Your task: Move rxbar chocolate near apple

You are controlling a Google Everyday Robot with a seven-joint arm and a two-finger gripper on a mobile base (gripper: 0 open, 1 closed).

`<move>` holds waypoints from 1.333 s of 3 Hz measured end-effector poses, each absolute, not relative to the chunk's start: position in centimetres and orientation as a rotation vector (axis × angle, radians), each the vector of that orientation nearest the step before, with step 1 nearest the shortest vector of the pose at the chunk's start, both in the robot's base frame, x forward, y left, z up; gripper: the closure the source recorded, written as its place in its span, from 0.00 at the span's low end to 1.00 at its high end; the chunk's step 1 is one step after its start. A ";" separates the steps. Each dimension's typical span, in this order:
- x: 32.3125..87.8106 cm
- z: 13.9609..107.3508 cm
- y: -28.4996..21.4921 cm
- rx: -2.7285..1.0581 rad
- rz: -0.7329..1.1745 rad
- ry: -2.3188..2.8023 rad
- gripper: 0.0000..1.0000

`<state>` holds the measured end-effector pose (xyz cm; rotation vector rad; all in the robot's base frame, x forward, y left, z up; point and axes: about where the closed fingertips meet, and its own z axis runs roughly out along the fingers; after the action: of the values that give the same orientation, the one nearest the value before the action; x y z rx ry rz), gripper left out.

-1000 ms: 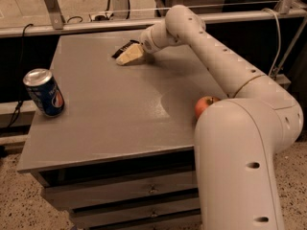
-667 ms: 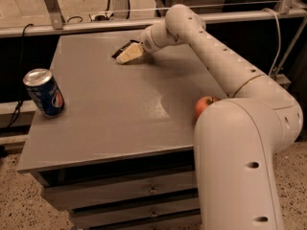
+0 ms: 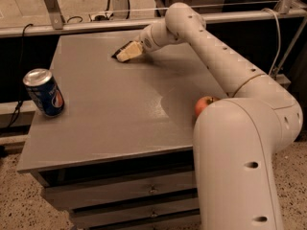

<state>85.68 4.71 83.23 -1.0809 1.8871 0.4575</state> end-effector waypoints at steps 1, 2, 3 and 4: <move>85.7 83.4 4.7 -1.081 0.457 1.887 1.00; 85.7 83.4 4.7 -1.081 0.457 1.887 1.00; 85.7 83.5 4.7 -1.081 0.457 1.887 1.00; 85.7 83.6 4.7 -1.081 0.457 1.887 1.00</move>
Offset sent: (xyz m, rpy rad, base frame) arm -0.0957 0.0049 0.1887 -0.3051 -0.4310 0.1650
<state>85.67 4.71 83.59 -1.0813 1.8867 0.4569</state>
